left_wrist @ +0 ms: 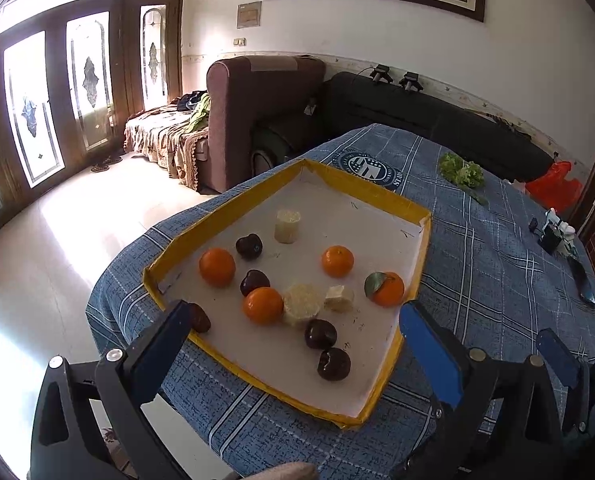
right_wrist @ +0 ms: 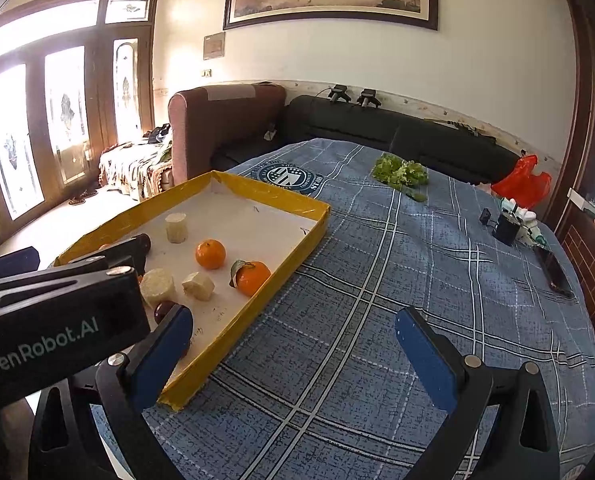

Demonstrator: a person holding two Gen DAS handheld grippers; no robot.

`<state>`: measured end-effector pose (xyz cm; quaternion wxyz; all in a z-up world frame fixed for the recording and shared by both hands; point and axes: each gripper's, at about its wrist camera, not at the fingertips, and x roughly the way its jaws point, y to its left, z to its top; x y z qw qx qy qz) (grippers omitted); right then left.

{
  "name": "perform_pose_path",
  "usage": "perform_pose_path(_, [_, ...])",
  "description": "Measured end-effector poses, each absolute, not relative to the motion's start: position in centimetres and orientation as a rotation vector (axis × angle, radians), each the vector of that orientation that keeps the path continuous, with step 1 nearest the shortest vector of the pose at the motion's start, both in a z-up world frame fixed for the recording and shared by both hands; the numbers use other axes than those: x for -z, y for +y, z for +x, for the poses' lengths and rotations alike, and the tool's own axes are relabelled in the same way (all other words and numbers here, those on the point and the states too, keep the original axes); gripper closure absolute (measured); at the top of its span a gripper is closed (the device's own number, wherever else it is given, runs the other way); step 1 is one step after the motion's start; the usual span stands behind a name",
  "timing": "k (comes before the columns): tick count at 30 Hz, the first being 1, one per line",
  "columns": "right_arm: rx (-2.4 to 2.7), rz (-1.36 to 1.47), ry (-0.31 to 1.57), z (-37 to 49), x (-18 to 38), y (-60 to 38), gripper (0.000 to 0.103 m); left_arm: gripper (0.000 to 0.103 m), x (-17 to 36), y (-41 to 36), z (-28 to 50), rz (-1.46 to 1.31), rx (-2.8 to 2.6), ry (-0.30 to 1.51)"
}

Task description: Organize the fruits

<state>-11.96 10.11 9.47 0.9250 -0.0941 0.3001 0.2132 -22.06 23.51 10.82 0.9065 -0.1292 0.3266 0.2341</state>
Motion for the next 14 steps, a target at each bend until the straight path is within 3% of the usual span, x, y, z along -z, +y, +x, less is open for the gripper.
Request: perform_pose_path(14, [-0.424, -0.163, 0.620, -11.4, -9.9, 9.4, 0.000, 0.000, -11.1, 23.5, -21.2, -0.274, -0.463, 0.705])
